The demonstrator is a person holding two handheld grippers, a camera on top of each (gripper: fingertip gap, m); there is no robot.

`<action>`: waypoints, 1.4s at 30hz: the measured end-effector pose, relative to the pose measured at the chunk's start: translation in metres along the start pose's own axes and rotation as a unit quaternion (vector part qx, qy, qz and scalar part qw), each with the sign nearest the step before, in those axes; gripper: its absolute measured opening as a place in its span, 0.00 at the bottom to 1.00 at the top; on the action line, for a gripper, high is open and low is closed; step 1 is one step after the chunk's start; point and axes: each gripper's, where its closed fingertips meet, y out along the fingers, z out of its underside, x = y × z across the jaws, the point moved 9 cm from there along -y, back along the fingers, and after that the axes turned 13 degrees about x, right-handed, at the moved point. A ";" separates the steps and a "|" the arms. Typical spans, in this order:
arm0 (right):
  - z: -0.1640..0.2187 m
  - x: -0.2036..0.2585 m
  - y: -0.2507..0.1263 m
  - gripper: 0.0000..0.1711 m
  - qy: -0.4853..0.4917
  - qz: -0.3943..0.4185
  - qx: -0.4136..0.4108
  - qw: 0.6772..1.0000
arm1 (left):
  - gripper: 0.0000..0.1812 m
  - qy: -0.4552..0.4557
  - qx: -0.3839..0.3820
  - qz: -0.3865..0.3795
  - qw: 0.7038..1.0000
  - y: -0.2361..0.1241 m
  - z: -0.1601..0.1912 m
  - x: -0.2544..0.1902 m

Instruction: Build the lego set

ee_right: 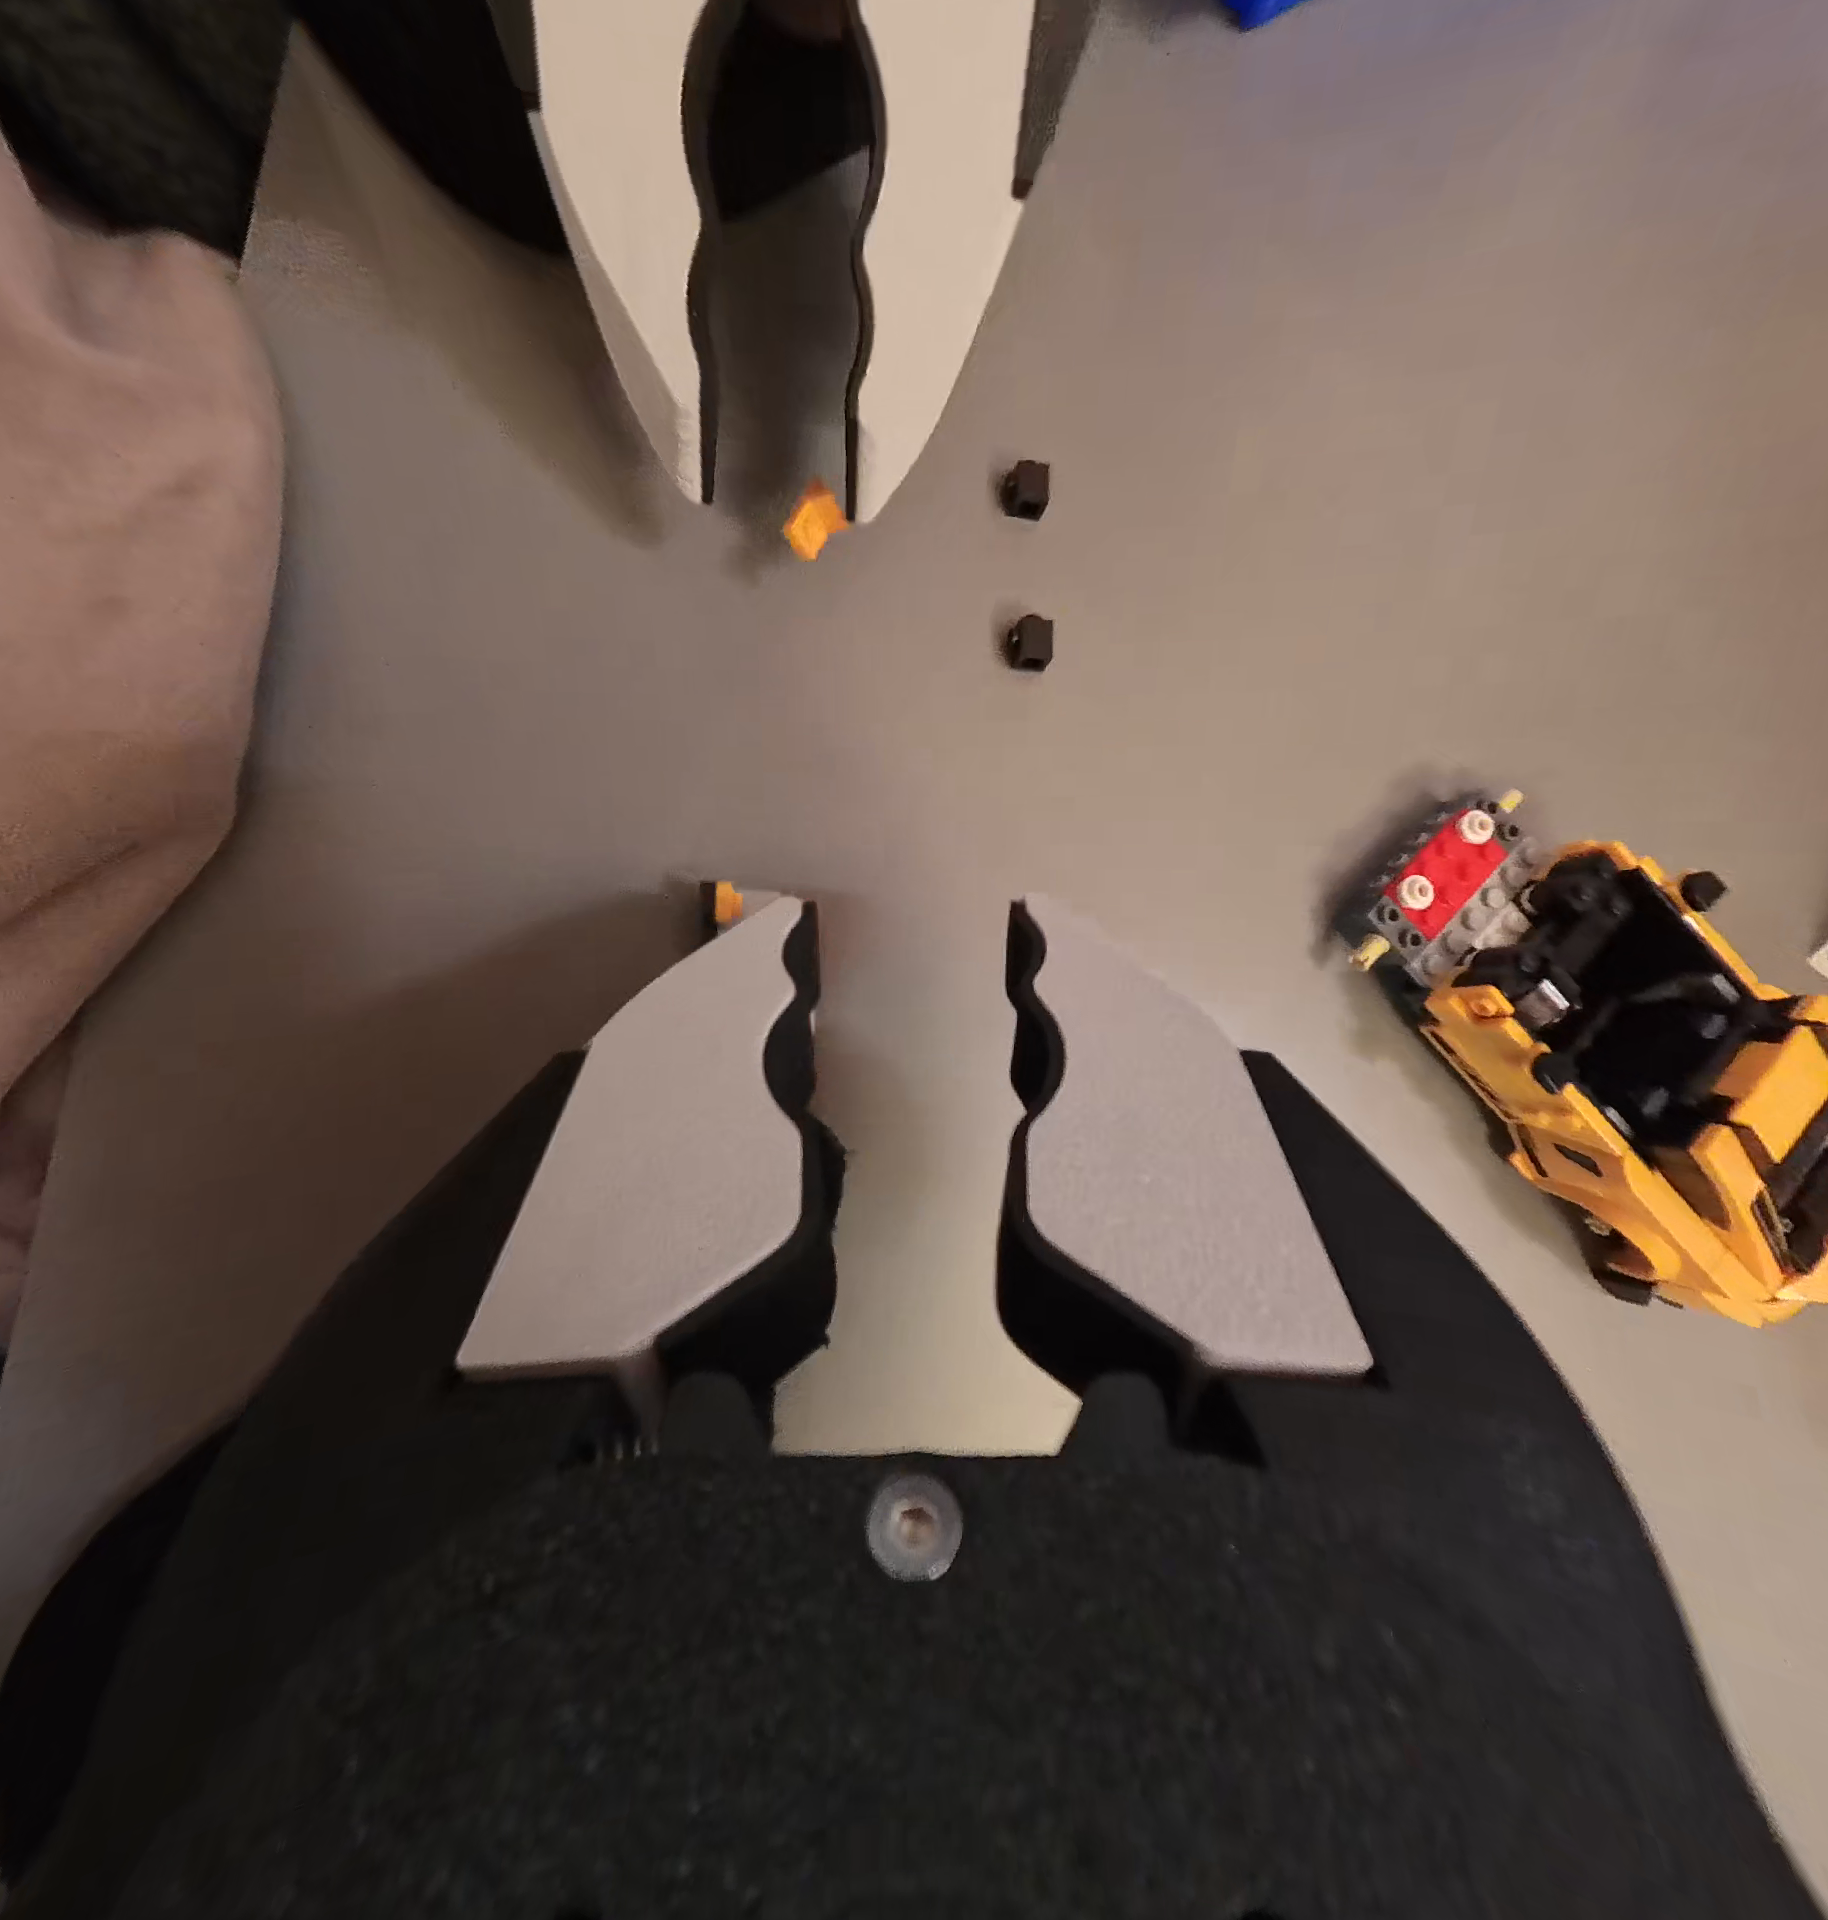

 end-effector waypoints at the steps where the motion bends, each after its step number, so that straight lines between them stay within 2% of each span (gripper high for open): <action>1: -0.002 0.000 0.002 0.19 0.003 -0.004 -0.006 1.000 | 0.15 -0.009 0.002 -0.001 1.000 -0.001 0.003 0.001; 9: -0.040 0.007 0.029 0.15 -0.063 -0.013 0.003 0.998 | 0.15 -0.009 0.048 -0.042 0.998 0.000 0.010 0.005; 13: -0.041 -0.006 0.037 0.13 -0.031 -0.008 0.002 0.999 | 0.12 -0.031 0.046 -0.070 0.996 -0.015 0.018 0.014; 17: -0.043 -0.017 0.046 0.12 -0.024 0.000 -0.001 1.000 | 0.11 -0.040 0.052 -0.082 0.995 -0.015 0.027 0.020; 20: -0.044 -0.028 0.057 0.12 -0.035 -0.013 -0.003 0.999 | 0.11 0.021 0.062 -0.091 0.994 -0.011 0.021 0.021; 24: -0.048 -0.038 0.066 0.12 -0.043 -0.055 -0.004 0.998 | 0.12 0.123 0.085 -0.050 0.988 -0.008 0.005 0.026; 26: -0.047 -0.039 0.070 0.06 -0.047 -0.058 0.002 0.997 | 0.12 0.160 0.096 -0.015 0.982 -0.006 0.000 0.030; 27: -0.046 -0.038 0.069 0.05 -0.044 -0.075 0.003 0.996 | 0.12 0.172 0.104 0.002 0.980 -0.004 -0.001 0.033; 34: -0.022 -0.009 0.036 0.05 -0.024 -0.064 -0.008 0.998 | 0.16 0.218 0.133 0.073 0.964 0.007 -0.006 0.041; 38: -0.004 0.001 0.022 0.05 0.004 -0.032 -0.019 0.999 | 0.07 0.179 0.149 0.056 0.971 0.012 -0.012 0.043; 42: 0.022 -0.005 0.015 0.05 0.056 0.013 -0.002 0.998 | 0.05 0.072 0.134 0.001 0.988 0.016 -0.015 0.040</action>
